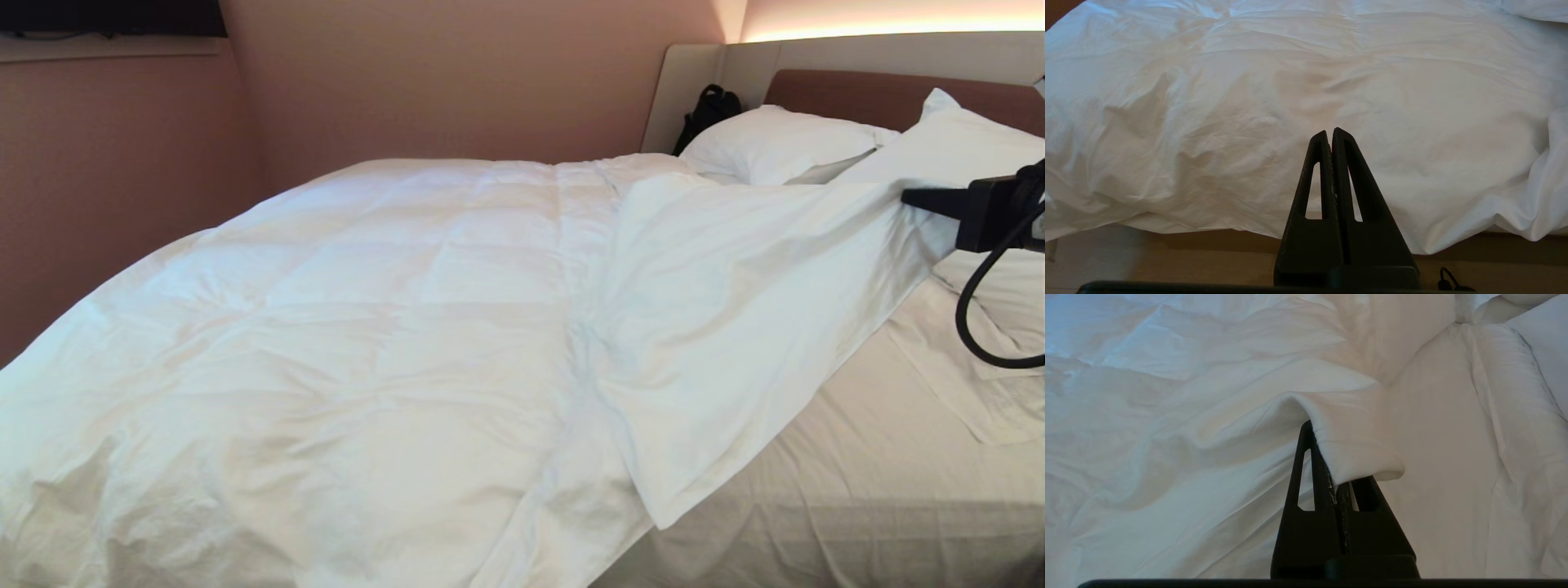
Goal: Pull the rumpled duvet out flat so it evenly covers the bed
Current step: Flatten the corners of the folded blanket
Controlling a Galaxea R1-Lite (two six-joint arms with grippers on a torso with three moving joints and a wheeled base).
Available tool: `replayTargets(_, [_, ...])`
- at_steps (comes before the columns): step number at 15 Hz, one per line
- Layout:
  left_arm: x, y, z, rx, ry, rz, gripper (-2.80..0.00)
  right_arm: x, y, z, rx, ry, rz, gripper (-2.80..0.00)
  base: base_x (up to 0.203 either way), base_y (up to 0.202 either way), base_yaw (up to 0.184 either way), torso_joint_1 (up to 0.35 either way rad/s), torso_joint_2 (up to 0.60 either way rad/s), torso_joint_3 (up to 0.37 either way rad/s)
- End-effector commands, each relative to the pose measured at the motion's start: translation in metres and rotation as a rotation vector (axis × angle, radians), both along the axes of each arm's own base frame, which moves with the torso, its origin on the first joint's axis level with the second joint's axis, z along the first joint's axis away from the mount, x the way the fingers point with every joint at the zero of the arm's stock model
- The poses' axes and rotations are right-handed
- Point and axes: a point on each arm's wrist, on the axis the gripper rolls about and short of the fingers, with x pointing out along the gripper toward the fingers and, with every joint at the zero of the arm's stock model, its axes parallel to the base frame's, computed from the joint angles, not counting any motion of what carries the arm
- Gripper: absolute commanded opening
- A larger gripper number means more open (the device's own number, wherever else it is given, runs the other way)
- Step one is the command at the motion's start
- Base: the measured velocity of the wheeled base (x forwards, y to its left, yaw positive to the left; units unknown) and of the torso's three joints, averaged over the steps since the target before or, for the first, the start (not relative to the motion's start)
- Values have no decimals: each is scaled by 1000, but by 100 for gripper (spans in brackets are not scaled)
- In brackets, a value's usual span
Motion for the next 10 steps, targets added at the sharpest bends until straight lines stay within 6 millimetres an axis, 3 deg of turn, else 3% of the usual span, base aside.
replayTargets(1, [0,0,0,0,0,0,-280,-9,0,2,-4,-14,-18,-280,0,0,0,0,0,0])
replayTargets(10, [0,0,0,0,0,0,-280,-39,2,-10,-11,0,-68,-280,0,0,0,0,0,0])
